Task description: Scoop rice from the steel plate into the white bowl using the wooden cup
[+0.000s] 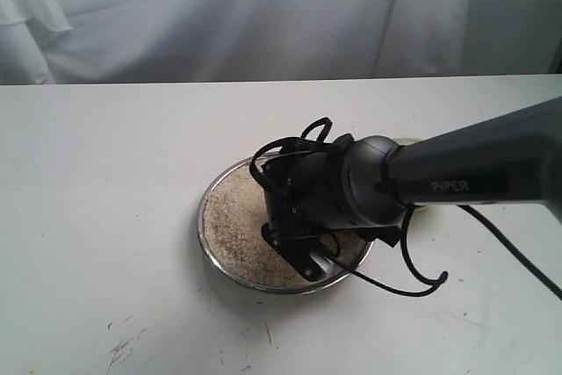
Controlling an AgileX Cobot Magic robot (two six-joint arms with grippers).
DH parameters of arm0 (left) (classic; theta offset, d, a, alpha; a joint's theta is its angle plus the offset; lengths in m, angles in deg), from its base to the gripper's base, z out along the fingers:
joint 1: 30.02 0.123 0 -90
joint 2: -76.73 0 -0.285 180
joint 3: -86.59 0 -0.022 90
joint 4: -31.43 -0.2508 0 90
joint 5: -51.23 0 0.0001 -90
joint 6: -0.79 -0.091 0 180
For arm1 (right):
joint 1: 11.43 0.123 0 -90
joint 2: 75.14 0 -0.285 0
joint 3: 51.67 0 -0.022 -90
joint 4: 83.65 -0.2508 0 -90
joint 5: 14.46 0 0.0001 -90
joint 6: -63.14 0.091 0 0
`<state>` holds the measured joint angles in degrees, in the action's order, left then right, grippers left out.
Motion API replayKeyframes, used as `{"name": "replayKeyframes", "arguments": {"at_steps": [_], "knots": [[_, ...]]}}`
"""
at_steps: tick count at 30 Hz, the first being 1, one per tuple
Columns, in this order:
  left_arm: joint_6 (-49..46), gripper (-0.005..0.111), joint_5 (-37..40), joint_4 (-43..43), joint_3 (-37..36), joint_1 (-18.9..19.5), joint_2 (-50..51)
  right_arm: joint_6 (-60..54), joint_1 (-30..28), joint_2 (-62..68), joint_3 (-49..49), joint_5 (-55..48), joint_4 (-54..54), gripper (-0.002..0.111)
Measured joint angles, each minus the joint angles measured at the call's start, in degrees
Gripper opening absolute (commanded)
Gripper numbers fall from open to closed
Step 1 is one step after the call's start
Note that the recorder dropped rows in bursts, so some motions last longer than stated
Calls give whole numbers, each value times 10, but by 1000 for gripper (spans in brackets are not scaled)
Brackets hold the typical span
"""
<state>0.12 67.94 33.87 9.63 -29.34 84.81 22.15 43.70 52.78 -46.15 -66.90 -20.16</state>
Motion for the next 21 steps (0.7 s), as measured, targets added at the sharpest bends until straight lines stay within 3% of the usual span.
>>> {"name": "replayKeyframes", "arguments": {"at_steps": [21], "knots": [[0,0,0,0,0,0,0,9,14,1,0,29,-31,0]]}}
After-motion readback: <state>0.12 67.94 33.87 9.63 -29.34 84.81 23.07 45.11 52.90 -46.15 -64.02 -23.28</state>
